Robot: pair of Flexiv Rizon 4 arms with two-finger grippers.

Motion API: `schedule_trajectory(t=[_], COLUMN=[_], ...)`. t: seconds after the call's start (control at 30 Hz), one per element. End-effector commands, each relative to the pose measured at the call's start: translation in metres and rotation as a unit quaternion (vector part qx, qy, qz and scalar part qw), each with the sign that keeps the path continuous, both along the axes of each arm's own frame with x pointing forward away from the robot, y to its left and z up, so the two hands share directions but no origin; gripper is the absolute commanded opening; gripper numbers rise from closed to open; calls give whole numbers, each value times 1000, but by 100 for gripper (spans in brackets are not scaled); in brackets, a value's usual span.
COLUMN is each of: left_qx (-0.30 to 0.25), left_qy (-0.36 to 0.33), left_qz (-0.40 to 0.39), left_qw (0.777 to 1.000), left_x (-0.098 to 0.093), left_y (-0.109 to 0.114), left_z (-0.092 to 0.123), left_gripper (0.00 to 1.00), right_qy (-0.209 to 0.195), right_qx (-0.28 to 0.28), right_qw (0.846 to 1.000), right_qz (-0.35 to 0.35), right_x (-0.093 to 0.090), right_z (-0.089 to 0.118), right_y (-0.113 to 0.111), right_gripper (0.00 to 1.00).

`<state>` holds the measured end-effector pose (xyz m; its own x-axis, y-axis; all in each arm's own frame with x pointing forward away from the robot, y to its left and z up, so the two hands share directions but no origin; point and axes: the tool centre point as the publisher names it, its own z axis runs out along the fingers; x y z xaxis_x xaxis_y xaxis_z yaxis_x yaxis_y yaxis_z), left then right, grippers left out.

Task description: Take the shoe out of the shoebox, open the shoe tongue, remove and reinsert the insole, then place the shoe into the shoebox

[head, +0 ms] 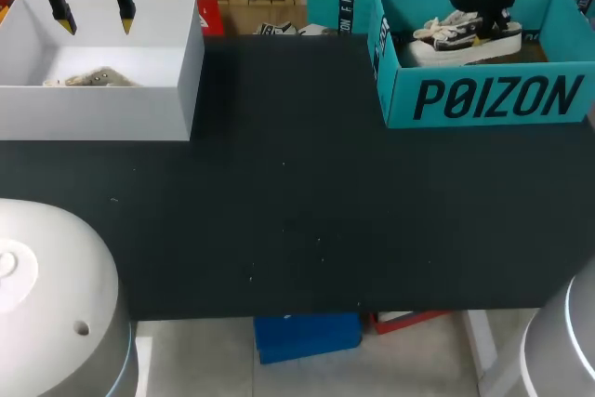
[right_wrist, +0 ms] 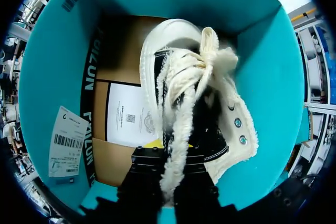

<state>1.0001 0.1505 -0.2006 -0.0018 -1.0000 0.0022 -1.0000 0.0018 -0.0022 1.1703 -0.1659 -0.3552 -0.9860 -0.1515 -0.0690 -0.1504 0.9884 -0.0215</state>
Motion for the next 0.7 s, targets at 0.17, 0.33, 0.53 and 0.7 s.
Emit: schedule_trajectory(t=[0.17, 0.33, 0.53, 0.7], left_qx=[0, 0, 0, 0], left_qy=[1, 1, 1, 1], left_qz=[0, 0, 0, 0], left_qw=[1000, 1000, 1000, 1000], left_x=[0, 0, 0, 0], left_y=[0, 0, 0, 0], left_z=[0, 0, 0, 0], left_gripper=[100, 100, 100, 100], right_qy=[-27, -49, -67, -86], right_qx=[-22, -35, -61, -89], right_qw=[999, 998, 995, 991], right_qz=[-16, -33, -39, -44], right_x=[-21, -24, -27, -29], right_z=[58, 91, 137, 179], right_y=[-4, -6, -3, 0], right_gripper=[0, 0, 0, 0])
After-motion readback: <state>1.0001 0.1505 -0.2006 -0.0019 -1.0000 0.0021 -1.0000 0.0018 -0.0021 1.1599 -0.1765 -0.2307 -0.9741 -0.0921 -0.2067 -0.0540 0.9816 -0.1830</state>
